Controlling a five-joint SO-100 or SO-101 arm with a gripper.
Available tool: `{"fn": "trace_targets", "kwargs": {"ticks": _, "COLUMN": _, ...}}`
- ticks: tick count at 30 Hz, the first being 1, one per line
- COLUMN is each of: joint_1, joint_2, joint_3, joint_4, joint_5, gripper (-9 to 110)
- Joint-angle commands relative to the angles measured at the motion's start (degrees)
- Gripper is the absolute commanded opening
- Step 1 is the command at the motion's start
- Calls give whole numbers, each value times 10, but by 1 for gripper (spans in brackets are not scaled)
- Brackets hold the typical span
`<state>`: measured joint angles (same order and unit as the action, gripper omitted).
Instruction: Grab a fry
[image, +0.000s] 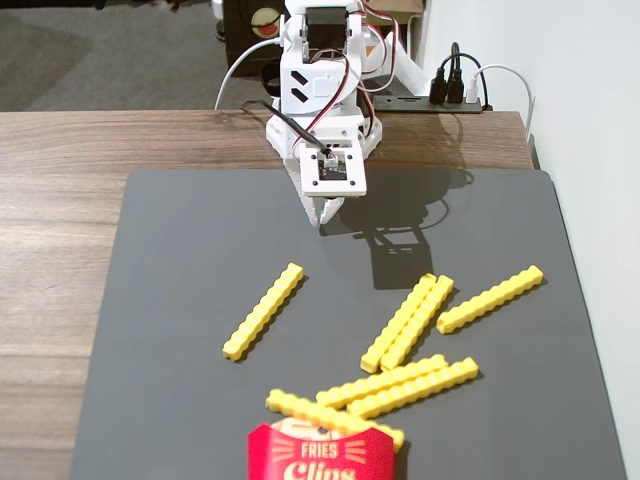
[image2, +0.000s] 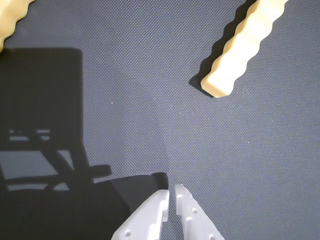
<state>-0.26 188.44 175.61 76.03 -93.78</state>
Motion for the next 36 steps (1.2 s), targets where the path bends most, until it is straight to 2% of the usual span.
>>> {"fn": "trace_targets", "kwargs": {"ticks": 1, "joint_1": 12, "joint_2": 3, "joint_3": -1, "joint_4": 13, "joint_5": 14, "gripper": 1}}
{"fn": "trace_targets", "kwargs": {"ticks": 36, "joint_1": -4, "joint_2": -3, "joint_3": -1, "joint_4": 11, "joint_5": 10, "gripper": 1}}
